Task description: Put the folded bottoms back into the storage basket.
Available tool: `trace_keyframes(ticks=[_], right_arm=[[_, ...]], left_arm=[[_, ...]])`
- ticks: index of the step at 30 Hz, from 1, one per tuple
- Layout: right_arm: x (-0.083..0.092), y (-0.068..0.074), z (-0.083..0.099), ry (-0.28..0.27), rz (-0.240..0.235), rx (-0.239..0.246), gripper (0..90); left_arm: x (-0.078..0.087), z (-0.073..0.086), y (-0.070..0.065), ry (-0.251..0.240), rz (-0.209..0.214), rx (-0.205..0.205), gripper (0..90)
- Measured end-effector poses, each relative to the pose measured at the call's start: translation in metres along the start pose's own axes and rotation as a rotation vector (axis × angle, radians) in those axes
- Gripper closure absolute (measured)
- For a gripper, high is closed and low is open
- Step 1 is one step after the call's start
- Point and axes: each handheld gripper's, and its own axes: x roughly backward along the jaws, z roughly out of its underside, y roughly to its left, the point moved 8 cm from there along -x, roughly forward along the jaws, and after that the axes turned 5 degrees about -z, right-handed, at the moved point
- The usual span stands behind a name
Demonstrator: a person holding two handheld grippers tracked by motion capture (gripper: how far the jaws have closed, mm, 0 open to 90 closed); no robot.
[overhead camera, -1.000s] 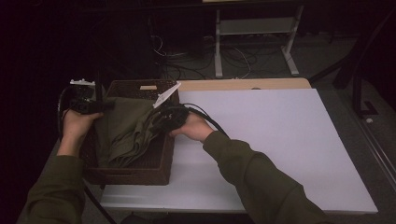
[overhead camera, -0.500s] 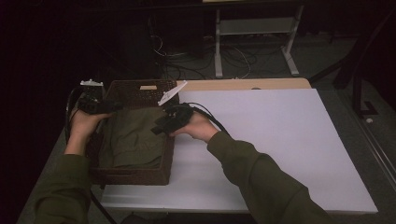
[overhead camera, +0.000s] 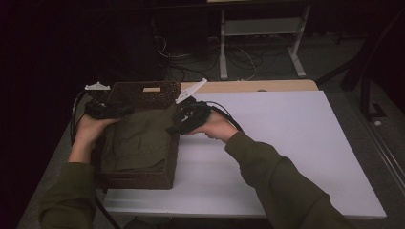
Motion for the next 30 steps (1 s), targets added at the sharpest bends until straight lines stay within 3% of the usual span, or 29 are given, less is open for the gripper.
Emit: trace_keyframes(ticks=[8, 11, 19, 30], right_arm=[[0.030, -0.013, 0.018, -0.014, 0.030, -0.006, 34.0], [0.038, -0.016, 0.021, -0.023, 0.041, -0.010, 32.4], [0.070, -0.025, 0.036, -0.076, 0.110, -0.012, 21.7], [0.097, -0.022, 0.065, -0.086, 0.139, -0.034, 15.1]], left_arm=[[-0.004, 0.009, -0.027, 0.003, 0.052, -0.006, 14.9], [-0.006, 0.010, -0.039, -0.005, 0.059, -0.021, 13.3], [-0.006, 0.005, -0.077, -0.056, 0.125, -0.059, 0.1], [0.001, 0.008, -0.122, -0.093, 0.192, -0.098, 0.0]])
